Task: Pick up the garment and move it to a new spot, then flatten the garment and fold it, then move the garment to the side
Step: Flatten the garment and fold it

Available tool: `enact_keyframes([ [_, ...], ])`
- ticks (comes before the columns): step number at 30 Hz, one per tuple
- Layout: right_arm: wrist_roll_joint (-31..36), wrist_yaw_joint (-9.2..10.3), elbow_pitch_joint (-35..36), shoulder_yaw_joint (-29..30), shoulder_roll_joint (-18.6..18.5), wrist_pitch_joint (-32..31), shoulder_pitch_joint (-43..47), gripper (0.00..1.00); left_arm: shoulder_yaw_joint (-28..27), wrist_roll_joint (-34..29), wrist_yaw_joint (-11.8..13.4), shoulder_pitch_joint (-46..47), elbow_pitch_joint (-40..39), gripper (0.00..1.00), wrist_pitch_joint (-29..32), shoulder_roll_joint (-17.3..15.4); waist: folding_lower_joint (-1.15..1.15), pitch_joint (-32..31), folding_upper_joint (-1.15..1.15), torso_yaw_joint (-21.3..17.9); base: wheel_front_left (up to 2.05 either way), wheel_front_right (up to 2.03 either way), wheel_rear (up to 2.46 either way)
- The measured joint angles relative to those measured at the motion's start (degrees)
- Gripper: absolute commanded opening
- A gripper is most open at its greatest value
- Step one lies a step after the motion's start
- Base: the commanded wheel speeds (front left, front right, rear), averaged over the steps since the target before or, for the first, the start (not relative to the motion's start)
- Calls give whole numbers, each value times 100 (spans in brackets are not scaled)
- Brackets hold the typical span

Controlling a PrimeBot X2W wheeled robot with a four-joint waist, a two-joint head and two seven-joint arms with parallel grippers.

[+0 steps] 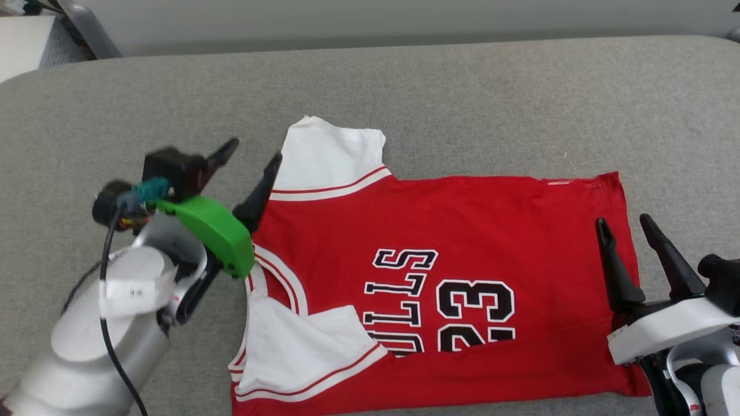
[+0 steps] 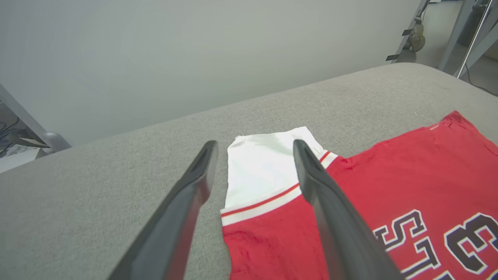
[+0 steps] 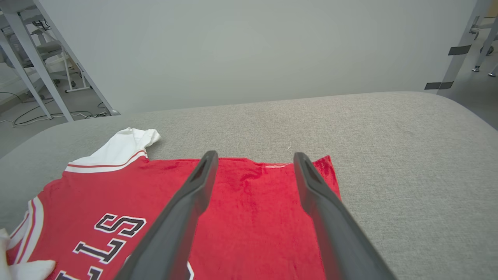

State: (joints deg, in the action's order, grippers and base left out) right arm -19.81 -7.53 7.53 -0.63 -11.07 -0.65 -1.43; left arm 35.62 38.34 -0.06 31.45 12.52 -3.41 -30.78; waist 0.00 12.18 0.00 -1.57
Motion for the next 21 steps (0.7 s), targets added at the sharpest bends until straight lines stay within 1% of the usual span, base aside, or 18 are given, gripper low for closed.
enact_keyframes([
  [5, 12, 0, 40, -146, 26, 33, -277, 100, 188, -24, -447, 1362, 600, 100, 957, -12, 0, 407, 0, -174, 0, 0, 0],
  [8, 13, 0, 38, -263, 47, 89, -426, 100, 332, 31, -616, 2026, 1031, 100, 1546, 0, 0, 646, 0, -291, 0, 0, 0],
  [10, 14, 0, 34, -334, 66, 114, -515, 100, 416, 171, -670, 2398, 1335, 100, 1968, 15, 0, 791, 0, -372, 0, 0, 0],
  [12, 14, 0, 34, -419, 74, 151, -606, 100, 560, 369, -693, 2735, 1660, 100, 2535, 13, 0, 946, 0, -471, 0, 0, 0],
  [16, 14, 0, 42, -534, 85, 204, -756, 100, 801, 665, -723, 3244, 2123, 100, 3253, -18, 1, 1210, 0, -669, 0, 0, 0],
  [21, 14, 0, 44, -610, 86, 254, -842, 100, 1191, 921, -726, 3526, 2419, 100, 3766, -103, 0, 1477, 0, -886, 0, 0, 0],
])
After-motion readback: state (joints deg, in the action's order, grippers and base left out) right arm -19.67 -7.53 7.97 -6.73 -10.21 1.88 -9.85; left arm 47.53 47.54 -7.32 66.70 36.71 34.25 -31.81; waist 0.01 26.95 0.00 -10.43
